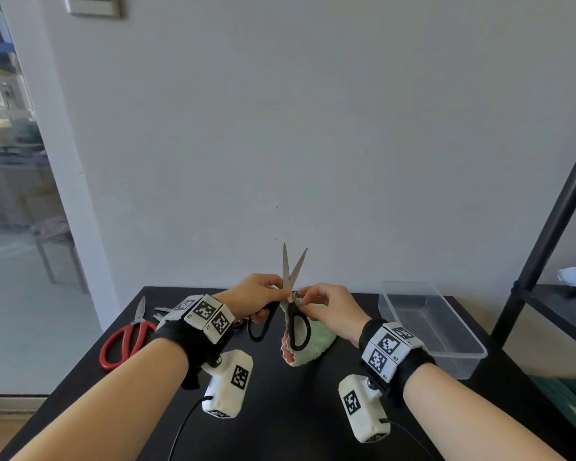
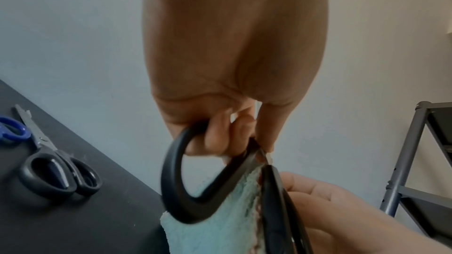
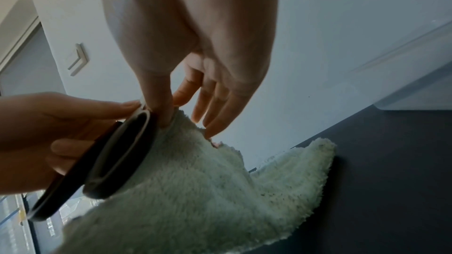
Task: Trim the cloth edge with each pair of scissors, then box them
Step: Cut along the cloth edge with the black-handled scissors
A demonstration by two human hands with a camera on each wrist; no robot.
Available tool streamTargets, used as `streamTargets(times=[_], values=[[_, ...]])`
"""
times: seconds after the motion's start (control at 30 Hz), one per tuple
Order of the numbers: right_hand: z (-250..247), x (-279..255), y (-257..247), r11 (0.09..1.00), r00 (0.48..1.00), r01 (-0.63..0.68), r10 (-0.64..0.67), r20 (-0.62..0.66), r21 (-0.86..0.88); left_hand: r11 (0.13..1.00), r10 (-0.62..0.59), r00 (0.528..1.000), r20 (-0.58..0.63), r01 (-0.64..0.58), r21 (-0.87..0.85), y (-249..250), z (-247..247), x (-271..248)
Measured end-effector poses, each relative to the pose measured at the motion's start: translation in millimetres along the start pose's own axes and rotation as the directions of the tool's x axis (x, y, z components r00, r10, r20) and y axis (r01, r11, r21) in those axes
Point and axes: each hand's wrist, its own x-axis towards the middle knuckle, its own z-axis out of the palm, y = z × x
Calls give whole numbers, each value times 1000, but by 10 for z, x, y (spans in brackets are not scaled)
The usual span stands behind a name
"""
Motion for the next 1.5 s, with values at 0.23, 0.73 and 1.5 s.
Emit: streamTargets(times=[0.23, 0.73, 1.5], values=[[20, 59, 44, 995, 1000, 19, -21, -20, -95, 1000, -20, 999, -29, 20, 6, -61, -42, 19], [10, 67, 55, 964, 1000, -11, 11, 0, -264, 987, -116, 993, 9, 115, 113, -75, -155, -31], [-318, 255, -188, 982, 797, -190, 146, -586, -14, 997, 60, 976, -209, -49, 59, 60, -320, -149]])
